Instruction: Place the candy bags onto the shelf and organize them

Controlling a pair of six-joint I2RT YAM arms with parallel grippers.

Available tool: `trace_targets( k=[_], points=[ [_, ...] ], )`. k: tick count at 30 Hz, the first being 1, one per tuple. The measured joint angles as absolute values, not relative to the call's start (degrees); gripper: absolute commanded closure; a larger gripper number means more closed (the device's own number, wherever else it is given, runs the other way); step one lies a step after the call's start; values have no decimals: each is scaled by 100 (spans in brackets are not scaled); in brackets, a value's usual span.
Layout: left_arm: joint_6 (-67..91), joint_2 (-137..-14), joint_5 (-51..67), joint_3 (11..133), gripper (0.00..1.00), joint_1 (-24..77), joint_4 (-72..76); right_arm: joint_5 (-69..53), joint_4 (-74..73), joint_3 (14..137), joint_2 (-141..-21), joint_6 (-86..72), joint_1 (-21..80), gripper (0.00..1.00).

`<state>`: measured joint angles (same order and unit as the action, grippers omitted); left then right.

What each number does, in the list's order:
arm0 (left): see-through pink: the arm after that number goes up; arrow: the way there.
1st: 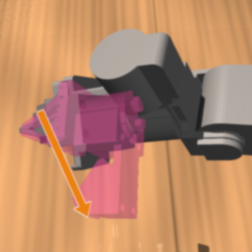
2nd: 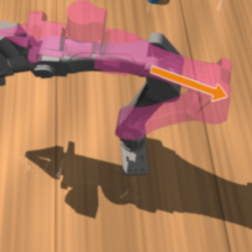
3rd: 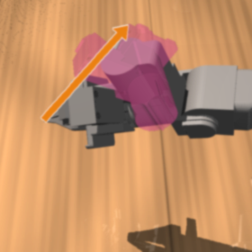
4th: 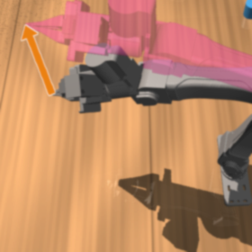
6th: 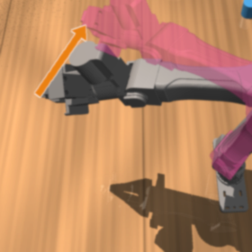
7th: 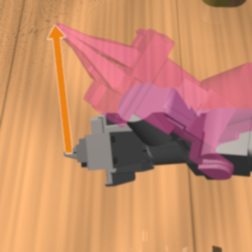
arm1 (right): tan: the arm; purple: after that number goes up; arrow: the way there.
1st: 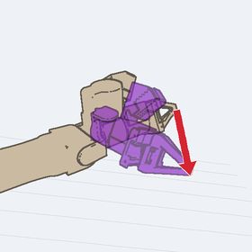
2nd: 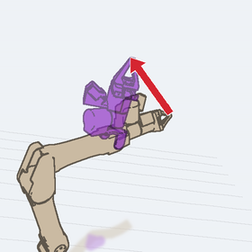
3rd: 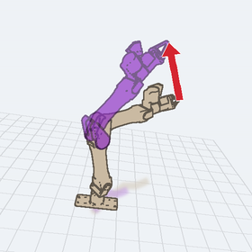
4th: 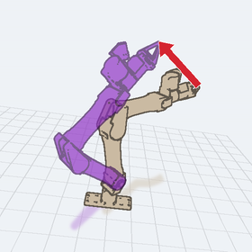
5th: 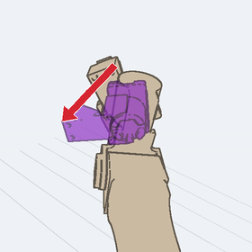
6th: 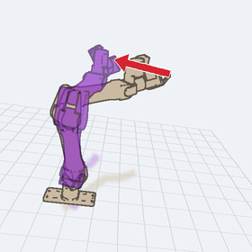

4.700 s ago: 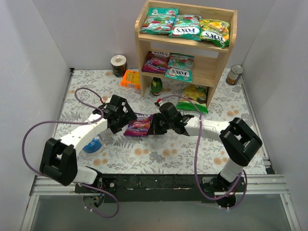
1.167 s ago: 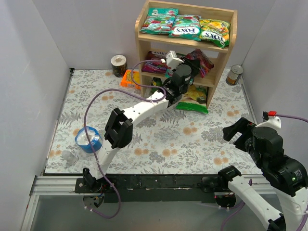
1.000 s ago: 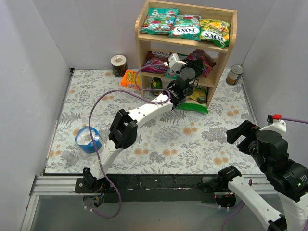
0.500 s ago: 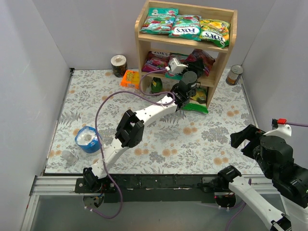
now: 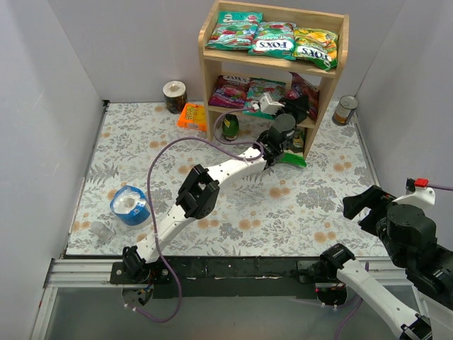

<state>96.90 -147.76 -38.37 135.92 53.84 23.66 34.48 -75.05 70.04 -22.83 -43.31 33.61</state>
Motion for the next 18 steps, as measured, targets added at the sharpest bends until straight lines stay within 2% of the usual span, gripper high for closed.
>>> trace_targets(
  k=[5,10,14,16,18],
  points=[
    [9627,-14776,-3774,13592,81,5513,2429,3557,-7509,7004,-2163,-4429,3457,9],
    [9553,-14774,-3750,13566,71,5575,2438,3629,-7511,7002,-2130,-4517,3520,9],
    [9533,-14744,-3782,13450,69,5638,2408,3686,-7511,6997,-2117,-4571,3562,9],
    [9515,-14739,-3879,13450,59,5662,2300,3708,-7511,6997,-2086,-4609,3577,9],
    [9489,-14715,-4003,13450,56,5684,2128,3736,-7511,6997,-2053,-4639,3588,9]
  ],
)
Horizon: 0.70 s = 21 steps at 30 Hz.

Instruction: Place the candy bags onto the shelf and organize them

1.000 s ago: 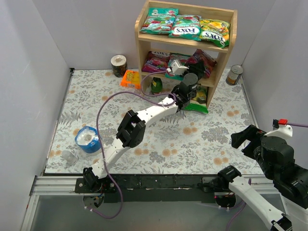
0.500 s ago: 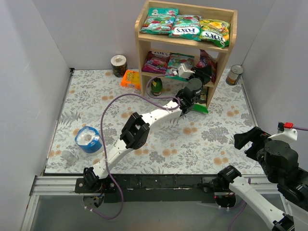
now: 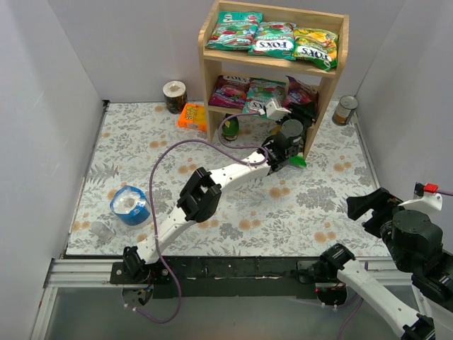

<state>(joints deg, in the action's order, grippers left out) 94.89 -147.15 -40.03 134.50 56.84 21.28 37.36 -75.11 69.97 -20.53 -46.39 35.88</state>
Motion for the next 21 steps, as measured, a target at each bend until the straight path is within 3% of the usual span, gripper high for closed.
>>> trace_targets(
  k=[2,5,21],
  points=[
    [9487,-14663,-4093,13450,46,5704,2001,3760,-7513,6997,-2023,-4659,3605,9],
    [9489,-14538,-4147,13408,42,5745,1758,3791,-7513,6997,-2016,-4676,3636,9],
    [9513,-13445,-4180,12040,28,5935,1153,3948,-7520,6908,-1979,-4899,3743,9]
  ],
)
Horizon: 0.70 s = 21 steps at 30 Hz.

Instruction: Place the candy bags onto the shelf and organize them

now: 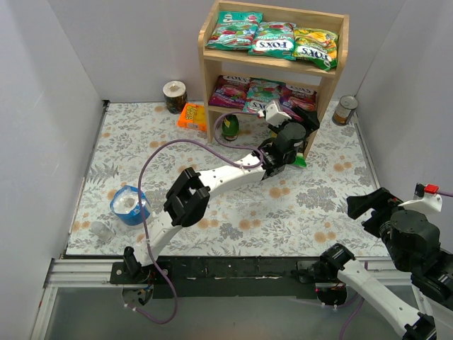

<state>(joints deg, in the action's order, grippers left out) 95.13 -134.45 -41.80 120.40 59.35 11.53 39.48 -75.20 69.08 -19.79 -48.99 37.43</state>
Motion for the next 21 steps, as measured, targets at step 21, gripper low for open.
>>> trace_targets(
  k=[21],
  points=[
    [8475,-9564,-3951,8097,16,6184,-733,4095,-7341,6458,-2049,-5258,3839,2]
  ],
)
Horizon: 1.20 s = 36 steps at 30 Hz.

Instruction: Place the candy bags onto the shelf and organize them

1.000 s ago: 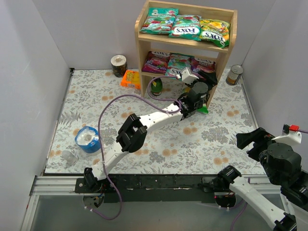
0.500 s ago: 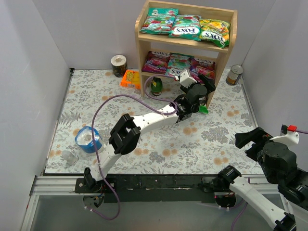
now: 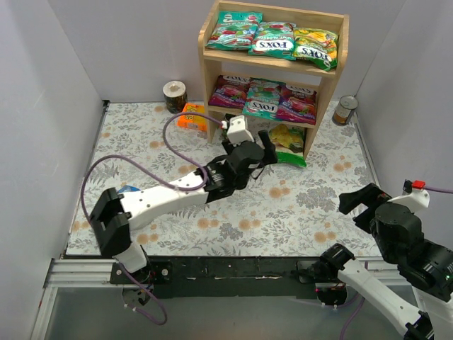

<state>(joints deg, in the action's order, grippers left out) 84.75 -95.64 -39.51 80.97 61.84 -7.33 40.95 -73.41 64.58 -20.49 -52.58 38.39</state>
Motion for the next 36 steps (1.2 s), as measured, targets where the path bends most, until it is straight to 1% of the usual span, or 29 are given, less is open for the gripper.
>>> trace_targets(
  k=[1,4,6,8,13,17,23,36],
  points=[
    [8331,-9317,-3990,7881,12,6182,-766,4097,-7282,6390,-2064,-5266,3839,2],
    [7887,-8604,-4165,7288,4,6160,-1024,4080,-7052,6248,-2220,-5266,3844,2],
    [7843,-8235,-4292,7059,3,6062,-1404,4071,-6845,6195,-2425,-5256,3846,2],
    [7909,-7898,-4165,6877,2,5819,-1831,4071,-6648,6189,-2652,-5236,3852,2],
    [7881,-6810,-3850,6224,2,4405,-2567,4025,-6003,6090,-3146,-5113,3865,2],
    [7644,-6031,-3806,6029,2,4056,-2987,3806,-5522,5964,-3485,-5061,3865,2],
    [7430,-5636,-3765,5937,2,3955,-3229,3555,-5024,5861,-3861,-5030,3865,2],
    [7489,-5398,-4141,5765,2,3955,-3341,3516,-4626,5833,-3975,-4897,3865,2]
  ],
)
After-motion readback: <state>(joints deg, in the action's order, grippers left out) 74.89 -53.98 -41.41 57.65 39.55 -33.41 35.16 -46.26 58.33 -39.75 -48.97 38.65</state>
